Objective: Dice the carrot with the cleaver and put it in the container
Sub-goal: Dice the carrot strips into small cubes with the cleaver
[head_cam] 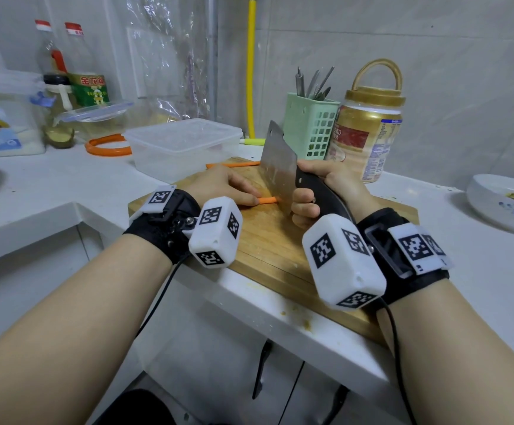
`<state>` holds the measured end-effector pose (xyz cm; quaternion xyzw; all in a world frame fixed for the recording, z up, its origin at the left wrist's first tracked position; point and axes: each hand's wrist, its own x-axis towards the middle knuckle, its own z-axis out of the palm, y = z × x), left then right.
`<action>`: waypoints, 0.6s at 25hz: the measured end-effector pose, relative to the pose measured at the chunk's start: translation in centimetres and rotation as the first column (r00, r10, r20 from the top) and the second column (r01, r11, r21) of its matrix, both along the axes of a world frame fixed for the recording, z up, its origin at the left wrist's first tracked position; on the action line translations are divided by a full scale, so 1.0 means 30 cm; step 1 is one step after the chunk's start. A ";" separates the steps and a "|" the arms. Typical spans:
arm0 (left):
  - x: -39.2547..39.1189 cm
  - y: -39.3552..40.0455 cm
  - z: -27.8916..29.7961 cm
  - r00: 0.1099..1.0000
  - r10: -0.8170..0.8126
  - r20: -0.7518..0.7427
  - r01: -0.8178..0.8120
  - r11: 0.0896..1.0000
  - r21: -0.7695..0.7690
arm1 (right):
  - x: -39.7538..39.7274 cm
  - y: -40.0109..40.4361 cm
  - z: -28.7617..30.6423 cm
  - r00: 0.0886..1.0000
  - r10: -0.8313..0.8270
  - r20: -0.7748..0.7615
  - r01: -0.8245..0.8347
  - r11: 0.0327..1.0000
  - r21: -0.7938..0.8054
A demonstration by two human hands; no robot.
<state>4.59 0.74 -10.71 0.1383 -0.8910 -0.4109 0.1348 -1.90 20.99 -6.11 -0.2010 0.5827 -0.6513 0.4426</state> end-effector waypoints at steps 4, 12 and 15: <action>0.001 0.001 0.000 1.000 0.002 0.008 -0.002 1.000 0.000 | -0.007 -0.020 0.000 1.000 -0.022 0.003 0.022 0.999 0.037; 0.013 0.023 0.013 1.000 -0.013 -0.011 0.014 0.998 0.064 | -0.017 -0.030 -0.005 0.999 -0.026 0.033 0.025 0.999 0.027; 0.009 0.022 0.011 1.000 -0.010 -0.014 0.011 0.999 0.046 | -0.014 -0.017 -0.002 0.999 -0.042 0.017 0.042 0.999 0.022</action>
